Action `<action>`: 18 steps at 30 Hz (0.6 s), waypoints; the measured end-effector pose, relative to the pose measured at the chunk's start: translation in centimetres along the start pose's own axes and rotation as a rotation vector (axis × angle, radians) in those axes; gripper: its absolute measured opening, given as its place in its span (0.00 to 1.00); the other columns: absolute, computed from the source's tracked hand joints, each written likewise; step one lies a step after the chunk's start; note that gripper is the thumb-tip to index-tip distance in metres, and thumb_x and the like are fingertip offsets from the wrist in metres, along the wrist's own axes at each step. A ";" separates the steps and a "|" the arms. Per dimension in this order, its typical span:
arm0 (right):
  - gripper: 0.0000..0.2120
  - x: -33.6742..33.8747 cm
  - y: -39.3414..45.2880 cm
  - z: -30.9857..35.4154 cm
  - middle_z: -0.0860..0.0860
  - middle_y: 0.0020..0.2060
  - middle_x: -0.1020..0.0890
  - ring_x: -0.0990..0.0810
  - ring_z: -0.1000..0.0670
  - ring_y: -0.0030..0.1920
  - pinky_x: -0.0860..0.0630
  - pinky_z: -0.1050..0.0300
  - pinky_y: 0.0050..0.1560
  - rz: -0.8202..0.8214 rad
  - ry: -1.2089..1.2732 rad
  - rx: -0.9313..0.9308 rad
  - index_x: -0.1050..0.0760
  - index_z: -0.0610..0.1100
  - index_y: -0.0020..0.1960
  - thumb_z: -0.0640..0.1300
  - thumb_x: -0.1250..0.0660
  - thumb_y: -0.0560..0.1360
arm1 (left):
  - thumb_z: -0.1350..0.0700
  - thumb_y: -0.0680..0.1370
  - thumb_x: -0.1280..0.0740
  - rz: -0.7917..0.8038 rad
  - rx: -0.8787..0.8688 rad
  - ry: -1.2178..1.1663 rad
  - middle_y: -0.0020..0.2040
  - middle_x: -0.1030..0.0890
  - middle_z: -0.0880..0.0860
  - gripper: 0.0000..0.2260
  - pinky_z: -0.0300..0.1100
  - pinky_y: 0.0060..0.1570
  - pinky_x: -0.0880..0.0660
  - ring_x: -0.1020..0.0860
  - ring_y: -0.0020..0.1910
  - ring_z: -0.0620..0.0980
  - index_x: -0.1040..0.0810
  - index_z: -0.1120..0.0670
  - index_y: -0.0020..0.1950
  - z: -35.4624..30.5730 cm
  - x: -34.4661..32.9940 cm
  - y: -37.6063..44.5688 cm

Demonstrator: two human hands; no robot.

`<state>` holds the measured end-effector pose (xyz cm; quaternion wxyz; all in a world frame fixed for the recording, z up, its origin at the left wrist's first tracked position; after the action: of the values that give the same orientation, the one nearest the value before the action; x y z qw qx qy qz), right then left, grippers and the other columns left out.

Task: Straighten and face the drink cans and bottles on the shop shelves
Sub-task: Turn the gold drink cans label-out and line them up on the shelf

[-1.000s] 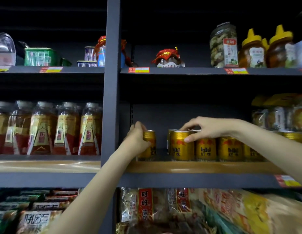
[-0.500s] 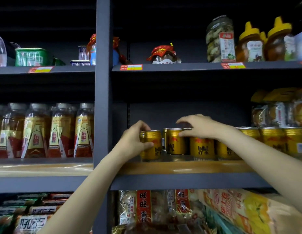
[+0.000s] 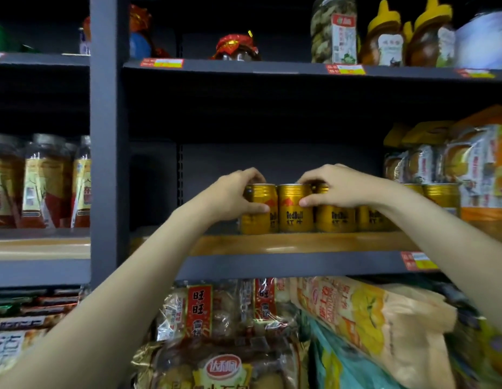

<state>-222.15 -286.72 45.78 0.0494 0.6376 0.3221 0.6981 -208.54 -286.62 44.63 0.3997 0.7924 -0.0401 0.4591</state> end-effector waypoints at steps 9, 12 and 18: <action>0.20 0.2 -0.6 -0.5 0.51 0.59 0.23 0.27 0.49 0.61 0.31 0.49 0.63 -0.048 0.027 0.005 0.27 0.51 0.64 0.55 0.34 0.74 | 0.48 0.73 0.30 -0.148 0.030 0.164 0.60 0.27 0.51 0.23 0.42 0.49 0.29 0.27 0.55 0.50 0.31 0.50 0.65 -0.5 0.1 -0.1; 0.21 0.4 -2.2 -0.7 0.52 0.63 0.25 0.33 0.48 0.68 0.42 0.47 0.70 -0.218 -0.005 -0.006 0.29 0.51 0.67 0.55 0.35 0.75 | 0.47 0.73 0.31 -0.190 0.038 0.171 0.56 0.28 0.50 0.22 0.43 0.48 0.29 0.28 0.53 0.49 0.31 0.49 0.65 -0.5 0.0 -0.4; 0.20 0.6 -3.9 -0.3 0.53 0.65 0.27 0.35 0.49 0.67 0.41 0.46 0.70 -0.380 0.070 -0.009 0.30 0.52 0.67 0.53 0.36 0.76 | 0.46 0.76 0.34 -0.311 0.040 0.276 0.61 0.29 0.52 0.21 0.46 0.54 0.31 0.32 0.61 0.55 0.32 0.51 0.66 -0.9 0.2 -1.6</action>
<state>-223.83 -283.50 44.29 0.1719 0.5405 0.4352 0.6993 -208.36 -284.86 44.05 0.4516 0.7264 0.1472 0.4967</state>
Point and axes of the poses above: each hand's wrist, its own y-axis towards the middle knuckle, its own x-axis out of the back of the hand, z = x × y, the point moved 10 cm from there along y, towards the middle knuckle
